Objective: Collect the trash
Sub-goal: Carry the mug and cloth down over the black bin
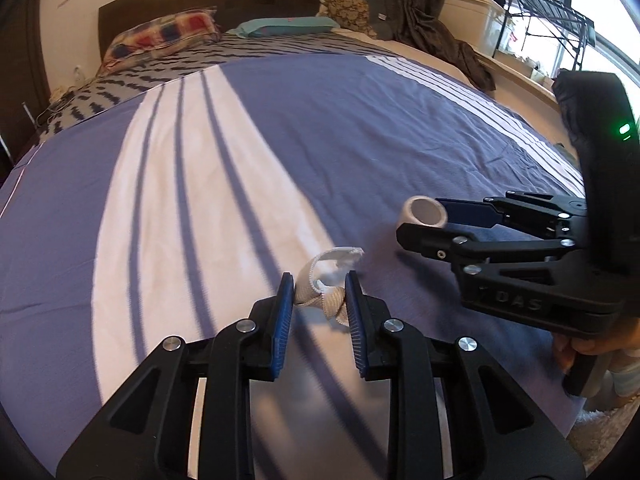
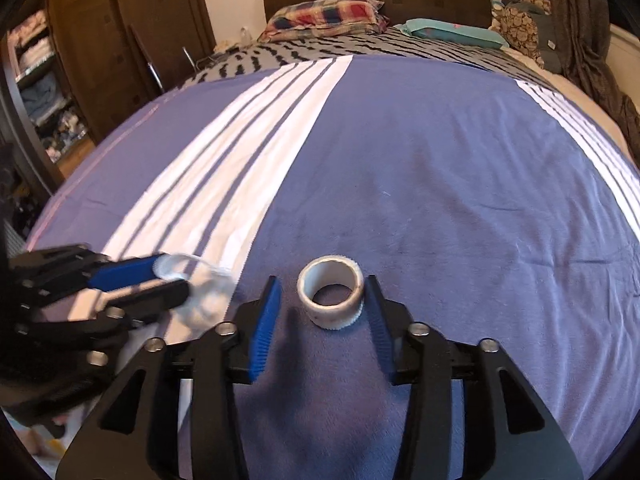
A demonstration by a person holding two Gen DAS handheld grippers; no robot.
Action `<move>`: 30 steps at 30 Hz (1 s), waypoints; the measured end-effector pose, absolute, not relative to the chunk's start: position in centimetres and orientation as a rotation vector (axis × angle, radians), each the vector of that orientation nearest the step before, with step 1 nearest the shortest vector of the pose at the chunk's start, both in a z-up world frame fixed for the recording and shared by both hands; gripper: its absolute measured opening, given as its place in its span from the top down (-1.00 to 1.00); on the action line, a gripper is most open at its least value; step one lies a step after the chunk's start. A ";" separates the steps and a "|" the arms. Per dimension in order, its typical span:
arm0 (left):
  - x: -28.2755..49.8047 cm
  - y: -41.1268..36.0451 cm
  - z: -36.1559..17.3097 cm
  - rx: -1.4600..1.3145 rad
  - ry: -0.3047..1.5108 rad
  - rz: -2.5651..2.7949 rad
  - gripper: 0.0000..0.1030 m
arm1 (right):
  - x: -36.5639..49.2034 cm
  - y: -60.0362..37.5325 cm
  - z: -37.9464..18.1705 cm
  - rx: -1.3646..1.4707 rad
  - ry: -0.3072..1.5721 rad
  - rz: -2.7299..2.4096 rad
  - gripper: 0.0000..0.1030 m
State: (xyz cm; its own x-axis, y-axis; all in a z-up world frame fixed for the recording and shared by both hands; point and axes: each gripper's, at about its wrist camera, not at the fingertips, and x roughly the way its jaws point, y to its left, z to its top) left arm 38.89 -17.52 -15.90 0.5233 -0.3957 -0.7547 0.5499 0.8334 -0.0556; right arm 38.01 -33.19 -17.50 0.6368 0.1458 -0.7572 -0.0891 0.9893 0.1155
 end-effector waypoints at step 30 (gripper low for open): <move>18.1 -7.9 -8.6 0.092 0.705 -0.530 0.51 | 15.3 -25.4 -9.4 0.014 0.628 0.175 0.35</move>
State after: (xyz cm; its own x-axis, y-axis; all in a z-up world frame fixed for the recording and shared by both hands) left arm 18.14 -7.95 -8.61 0.6356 -0.4331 -0.6391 0.4936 0.8645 -0.0950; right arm 15.35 -25.43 -9.39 0.7952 0.1671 -0.5829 -0.1586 0.9851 0.0662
